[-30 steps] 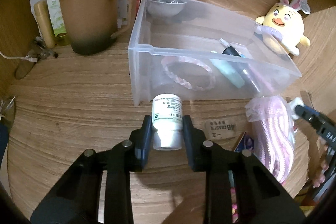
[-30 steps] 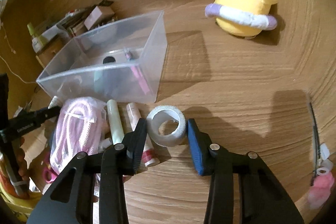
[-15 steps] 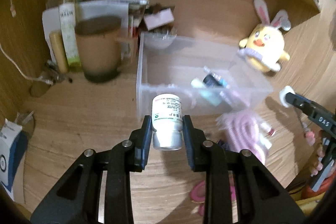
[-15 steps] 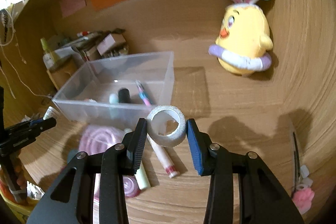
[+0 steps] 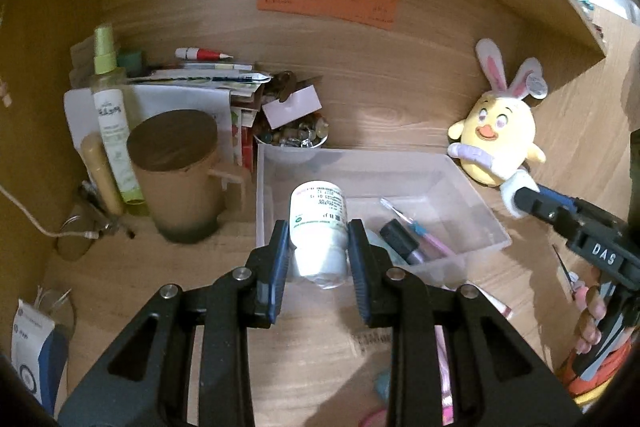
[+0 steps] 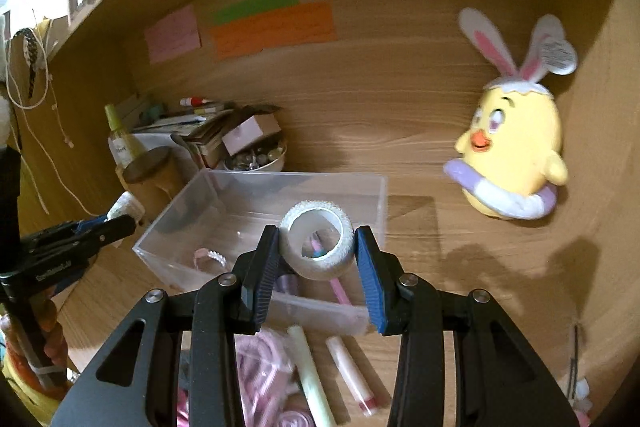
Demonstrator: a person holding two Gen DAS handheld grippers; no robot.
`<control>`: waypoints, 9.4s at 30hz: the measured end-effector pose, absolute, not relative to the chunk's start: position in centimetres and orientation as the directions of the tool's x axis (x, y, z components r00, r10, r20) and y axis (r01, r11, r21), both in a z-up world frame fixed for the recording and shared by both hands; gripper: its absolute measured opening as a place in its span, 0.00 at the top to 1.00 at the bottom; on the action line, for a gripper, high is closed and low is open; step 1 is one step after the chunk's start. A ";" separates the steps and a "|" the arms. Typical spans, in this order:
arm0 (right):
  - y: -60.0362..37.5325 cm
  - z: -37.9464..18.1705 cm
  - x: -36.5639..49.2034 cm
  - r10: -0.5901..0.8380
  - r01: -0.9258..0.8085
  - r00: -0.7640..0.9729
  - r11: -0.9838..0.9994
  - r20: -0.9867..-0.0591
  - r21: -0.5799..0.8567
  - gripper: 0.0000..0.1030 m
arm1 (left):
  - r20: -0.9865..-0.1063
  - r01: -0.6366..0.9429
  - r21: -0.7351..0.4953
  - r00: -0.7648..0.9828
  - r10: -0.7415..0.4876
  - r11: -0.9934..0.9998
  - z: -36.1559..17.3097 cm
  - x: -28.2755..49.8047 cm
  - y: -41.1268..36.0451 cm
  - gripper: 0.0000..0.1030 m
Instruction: Organize objects
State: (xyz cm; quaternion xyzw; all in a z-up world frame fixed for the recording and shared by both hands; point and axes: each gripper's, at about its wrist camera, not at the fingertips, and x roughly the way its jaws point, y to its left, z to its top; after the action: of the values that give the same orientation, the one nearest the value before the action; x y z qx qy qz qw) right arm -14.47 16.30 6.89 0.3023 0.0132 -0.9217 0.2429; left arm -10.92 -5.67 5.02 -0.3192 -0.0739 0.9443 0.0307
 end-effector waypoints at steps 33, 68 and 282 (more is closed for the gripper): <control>16.7 5.0 -13.9 -0.404 0.473 -0.649 -0.878 -0.644 0.074 0.48 | -0.630 -0.069 -0.095 -0.768 0.113 -0.993 3.7 -9.6 -3.1 0.28; 19.4 -3.3 -13.8 -0.357 0.437 -0.490 -0.890 -0.795 0.131 0.86 | -0.768 -0.155 -0.158 -0.602 0.220 -0.975 -3.7 -5.7 0.4 0.36; 15.3 8.0 -14.0 -0.446 0.465 -0.725 -0.879 -0.525 0.104 0.86 | -0.436 -0.086 -0.239 -0.881 0.186 -0.967 9.4 -7.9 -7.1 0.83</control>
State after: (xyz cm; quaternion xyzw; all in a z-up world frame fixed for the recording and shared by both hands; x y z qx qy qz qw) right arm -14.00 15.30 8.01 0.2780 0.0177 -0.9286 0.2453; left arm -7.94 -7.10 9.37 -0.2338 -0.1067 0.9638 0.0705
